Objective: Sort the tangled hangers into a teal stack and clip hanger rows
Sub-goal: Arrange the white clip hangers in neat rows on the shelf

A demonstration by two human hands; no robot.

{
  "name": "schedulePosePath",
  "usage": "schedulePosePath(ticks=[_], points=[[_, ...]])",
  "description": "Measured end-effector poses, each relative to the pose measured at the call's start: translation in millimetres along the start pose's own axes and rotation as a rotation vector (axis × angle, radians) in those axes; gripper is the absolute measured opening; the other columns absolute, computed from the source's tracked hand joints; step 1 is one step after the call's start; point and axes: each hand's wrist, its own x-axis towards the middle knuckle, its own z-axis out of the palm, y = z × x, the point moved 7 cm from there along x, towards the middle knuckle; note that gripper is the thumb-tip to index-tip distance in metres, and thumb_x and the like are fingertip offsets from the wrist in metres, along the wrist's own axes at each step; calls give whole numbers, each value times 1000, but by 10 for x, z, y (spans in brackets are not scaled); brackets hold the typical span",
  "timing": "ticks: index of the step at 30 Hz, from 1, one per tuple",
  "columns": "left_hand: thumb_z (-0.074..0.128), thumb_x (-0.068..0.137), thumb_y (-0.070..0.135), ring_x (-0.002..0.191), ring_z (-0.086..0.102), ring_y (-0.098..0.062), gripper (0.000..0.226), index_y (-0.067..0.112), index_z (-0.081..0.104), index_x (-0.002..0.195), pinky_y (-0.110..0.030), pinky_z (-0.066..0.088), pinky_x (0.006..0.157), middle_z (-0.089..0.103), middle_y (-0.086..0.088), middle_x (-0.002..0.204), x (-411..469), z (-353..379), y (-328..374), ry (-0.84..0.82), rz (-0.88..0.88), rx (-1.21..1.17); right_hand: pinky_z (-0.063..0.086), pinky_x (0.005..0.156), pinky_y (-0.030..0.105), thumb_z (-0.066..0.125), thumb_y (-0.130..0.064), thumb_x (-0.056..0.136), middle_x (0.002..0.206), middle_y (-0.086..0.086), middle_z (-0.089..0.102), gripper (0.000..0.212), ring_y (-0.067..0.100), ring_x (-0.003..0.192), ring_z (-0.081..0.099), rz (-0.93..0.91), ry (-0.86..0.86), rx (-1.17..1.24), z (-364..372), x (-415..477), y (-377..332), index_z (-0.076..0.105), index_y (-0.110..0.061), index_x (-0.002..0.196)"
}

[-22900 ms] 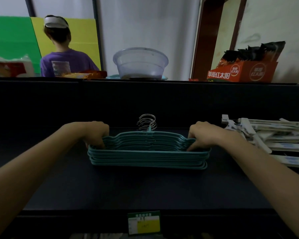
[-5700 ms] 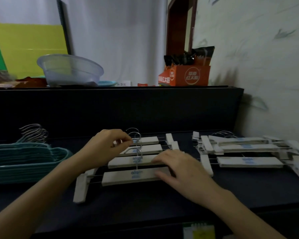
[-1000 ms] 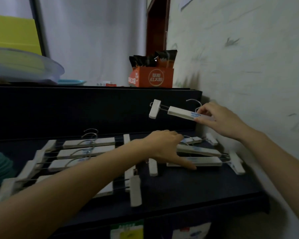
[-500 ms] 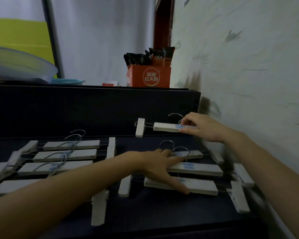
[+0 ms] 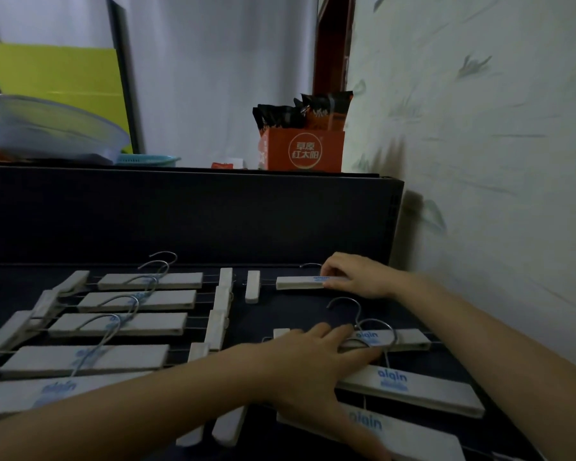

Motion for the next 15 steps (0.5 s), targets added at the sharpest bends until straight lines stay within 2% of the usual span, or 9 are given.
schedulePosePath(ticks=[4, 7, 11, 14, 15], points=[[51, 78, 67, 142, -6, -17, 89, 49, -10, 140, -44, 11, 111, -15, 14, 154, 2, 21, -7, -31, -20, -14, 37, 105, 34, 49, -43, 91, 139, 1, 41, 51, 18, 123, 43, 62, -71, -166, -271, -267, -82, 40, -20, 136], [51, 75, 70, 142, -6, -17, 90, 51, -10, 139, -46, 12, 111, -14, 17, 154, 25, 31, -35, -45, -39, -16, 41, 101, 30, 48, -50, 89, 132, -2, 50, 52, 13, 116, 49, 142, -122, -154, -565, -789, -245, 44, -23, 133], [52, 71, 74, 142, 1, -16, 95, 49, -8, 139, -45, 17, 110, -7, 16, 155, 72, 19, -49, 0, -34, -9, 42, 98, 21, 50, -73, 65, 126, -18, 48, 77, 2, 112, 49, 215, -273, 14, -501, -1635, -577, 41, -36, 132], [52, 68, 76, 142, 3, -18, 97, 47, -6, 140, -46, 16, 113, -4, 13, 155, 111, 11, -84, -4, -65, -19, 29, 105, 15, 56, -76, 61, 133, -31, 32, 81, -5, 127, 32, 173, -354, 66, -134, -1982, -748, 25, -51, 132], [50, 70, 75, 142, 2, -19, 95, 45, -6, 141, -46, 14, 114, -5, 11, 156, 116, 0, -94, -30, -85, -31, 21, 109, 15, 53, -78, 60, 141, -32, 21, 93, -7, 132, 22, 175, -336, 56, -29, -2033, -736, 16, -48, 139]])
